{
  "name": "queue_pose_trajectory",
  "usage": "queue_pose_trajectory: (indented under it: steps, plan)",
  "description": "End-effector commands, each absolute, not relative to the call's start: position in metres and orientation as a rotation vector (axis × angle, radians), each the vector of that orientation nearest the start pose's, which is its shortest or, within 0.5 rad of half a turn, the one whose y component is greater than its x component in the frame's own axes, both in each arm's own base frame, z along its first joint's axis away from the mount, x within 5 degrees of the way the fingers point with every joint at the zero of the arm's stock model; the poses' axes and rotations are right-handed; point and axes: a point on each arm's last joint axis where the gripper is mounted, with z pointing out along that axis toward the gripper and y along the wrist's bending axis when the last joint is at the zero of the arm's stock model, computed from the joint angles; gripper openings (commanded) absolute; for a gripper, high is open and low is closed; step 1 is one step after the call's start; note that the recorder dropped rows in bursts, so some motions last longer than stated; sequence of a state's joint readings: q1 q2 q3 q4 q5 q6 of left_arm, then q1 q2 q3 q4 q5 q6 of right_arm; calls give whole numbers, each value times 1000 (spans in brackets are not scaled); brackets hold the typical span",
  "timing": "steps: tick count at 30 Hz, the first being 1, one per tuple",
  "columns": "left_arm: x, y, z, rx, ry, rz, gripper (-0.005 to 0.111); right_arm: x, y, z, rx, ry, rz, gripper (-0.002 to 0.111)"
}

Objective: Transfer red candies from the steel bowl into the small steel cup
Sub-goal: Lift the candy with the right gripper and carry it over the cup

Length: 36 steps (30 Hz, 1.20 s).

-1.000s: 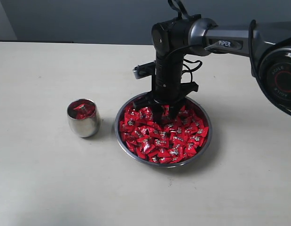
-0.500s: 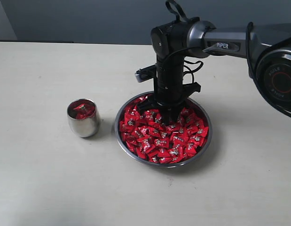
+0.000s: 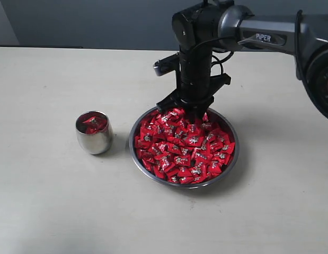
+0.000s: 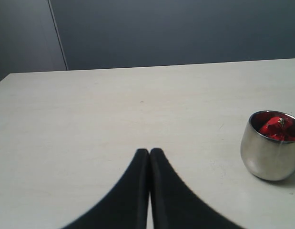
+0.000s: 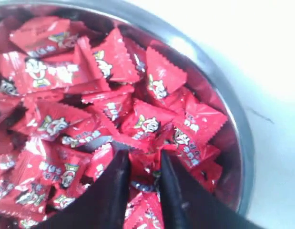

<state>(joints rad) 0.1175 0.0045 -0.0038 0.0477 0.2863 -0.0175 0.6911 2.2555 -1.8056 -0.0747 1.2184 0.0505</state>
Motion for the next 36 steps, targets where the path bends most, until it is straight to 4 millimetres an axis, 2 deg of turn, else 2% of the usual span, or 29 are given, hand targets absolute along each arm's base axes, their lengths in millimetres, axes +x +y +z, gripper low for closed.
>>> queue_pose_trajectory:
  steps: [1,6,9,13,25,31,34,36]
  plan:
    - [54,8,187,-93,1767,114,0,351,279,183,-1012,2897,-93,19]
    - [54,8,187,-93,1767,114,0,349,278,199,-998,2862,-70,19]
    - [54,8,187,-93,1767,114,0,348,281,218,-956,2791,31,19]
    - [54,8,187,-93,1767,114,0,348,288,230,-923,2727,162,19]
    - [54,8,187,-93,1767,114,0,342,313,239,-933,2618,583,19]
    - [54,8,187,-93,1767,114,0,335,330,250,-1037,2456,870,19]
    - [54,8,187,-93,1767,114,0,333,335,253,-1080,2386,954,19]
    - [54,8,187,-93,1767,114,0,329,339,253,-1142,2342,940,19]
